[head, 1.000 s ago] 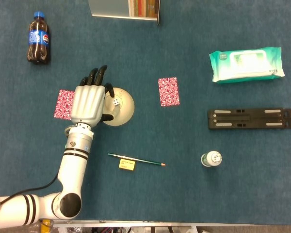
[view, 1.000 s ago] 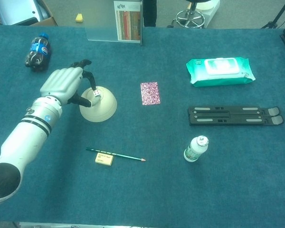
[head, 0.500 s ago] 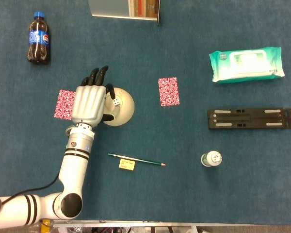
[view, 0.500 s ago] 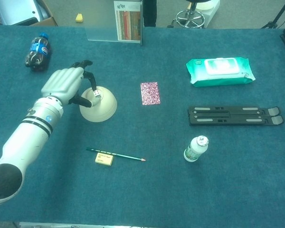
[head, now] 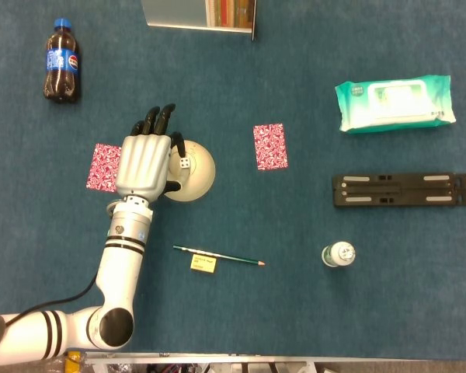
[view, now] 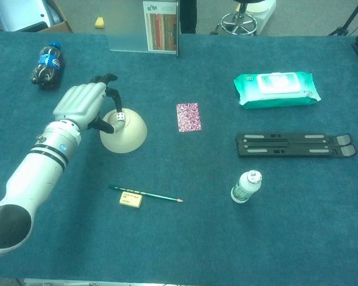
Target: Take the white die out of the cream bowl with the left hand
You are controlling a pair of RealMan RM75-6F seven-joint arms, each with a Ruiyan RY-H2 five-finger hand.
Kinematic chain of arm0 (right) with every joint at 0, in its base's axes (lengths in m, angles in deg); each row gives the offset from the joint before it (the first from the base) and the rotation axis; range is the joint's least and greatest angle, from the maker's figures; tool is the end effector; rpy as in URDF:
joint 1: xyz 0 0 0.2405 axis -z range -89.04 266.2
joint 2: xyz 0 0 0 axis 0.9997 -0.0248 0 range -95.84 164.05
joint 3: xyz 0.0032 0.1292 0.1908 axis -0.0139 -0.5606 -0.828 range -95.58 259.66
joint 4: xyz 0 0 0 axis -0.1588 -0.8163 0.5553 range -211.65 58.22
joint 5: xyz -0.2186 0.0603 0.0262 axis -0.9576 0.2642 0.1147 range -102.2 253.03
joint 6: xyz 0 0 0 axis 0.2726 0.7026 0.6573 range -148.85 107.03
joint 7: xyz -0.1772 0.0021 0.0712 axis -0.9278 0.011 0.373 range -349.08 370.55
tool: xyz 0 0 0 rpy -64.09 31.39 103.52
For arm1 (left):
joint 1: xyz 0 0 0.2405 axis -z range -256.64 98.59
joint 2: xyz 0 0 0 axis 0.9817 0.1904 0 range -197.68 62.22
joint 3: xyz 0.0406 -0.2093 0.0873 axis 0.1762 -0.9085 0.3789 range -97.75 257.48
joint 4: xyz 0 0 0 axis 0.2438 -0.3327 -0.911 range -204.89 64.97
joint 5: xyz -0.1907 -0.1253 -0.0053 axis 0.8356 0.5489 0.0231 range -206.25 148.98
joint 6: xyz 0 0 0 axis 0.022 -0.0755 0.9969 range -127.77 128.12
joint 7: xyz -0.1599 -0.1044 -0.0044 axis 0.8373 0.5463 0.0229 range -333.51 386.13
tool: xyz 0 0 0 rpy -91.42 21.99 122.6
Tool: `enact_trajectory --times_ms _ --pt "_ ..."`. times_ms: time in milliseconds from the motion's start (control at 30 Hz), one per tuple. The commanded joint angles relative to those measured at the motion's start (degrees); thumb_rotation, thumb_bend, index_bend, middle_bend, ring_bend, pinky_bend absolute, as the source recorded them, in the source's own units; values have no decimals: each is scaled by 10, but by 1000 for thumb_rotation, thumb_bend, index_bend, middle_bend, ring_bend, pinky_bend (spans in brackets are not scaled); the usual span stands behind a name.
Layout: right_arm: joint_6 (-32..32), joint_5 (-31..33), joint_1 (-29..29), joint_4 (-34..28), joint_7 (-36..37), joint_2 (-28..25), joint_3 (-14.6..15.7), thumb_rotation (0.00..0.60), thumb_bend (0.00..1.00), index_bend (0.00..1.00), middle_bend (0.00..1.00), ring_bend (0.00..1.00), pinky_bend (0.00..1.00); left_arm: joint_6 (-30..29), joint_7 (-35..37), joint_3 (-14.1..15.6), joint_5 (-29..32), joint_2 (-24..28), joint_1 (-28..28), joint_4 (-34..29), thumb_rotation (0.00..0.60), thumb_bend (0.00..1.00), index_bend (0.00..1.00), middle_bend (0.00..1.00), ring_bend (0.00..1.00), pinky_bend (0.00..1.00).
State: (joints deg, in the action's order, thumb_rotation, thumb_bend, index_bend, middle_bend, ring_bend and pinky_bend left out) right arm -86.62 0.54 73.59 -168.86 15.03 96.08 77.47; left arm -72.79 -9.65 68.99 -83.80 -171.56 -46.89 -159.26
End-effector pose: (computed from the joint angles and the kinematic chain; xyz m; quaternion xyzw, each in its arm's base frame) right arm -0.3092 -0.2816 0.1053 0.6089 -0.4805 0.3316 0.5370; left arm -0.1208 0.3128 -0.0827 -0.6472 -0.4599 -0.3591 0.4906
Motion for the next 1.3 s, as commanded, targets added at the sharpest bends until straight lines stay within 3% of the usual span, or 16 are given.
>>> enact_trajectory --times_ms 33,500,867,1167,1300 --pt "0 0 0 0 0 0 0 600 0 301 291 215 251 -1 1 1 -2 1 -1 -3 600 269 564 88 63 196" --pt "-4 -3 1 -2 4 0 -2 600 0 301 291 215 251 -33 7 5 -50 35 -13 -60 600 269 567 96 64 196" --pt "-9 -3 5 -1 7 2 -2 600 0 301 291 215 251 -88 40 -16 -102 95 -38 -106 600 269 568 101 64 196" --pt "-4 0 5 1 2 10 0 600 0 301 291 215 251 -104 81 31 -114 125 -89 -109 600 269 569 105 64 196" --pt "-2 1 3 1 -2 13 0 600 0 301 291 215 251 -97 92 33 -112 125 -94 -100 600 269 569 106 64 196"
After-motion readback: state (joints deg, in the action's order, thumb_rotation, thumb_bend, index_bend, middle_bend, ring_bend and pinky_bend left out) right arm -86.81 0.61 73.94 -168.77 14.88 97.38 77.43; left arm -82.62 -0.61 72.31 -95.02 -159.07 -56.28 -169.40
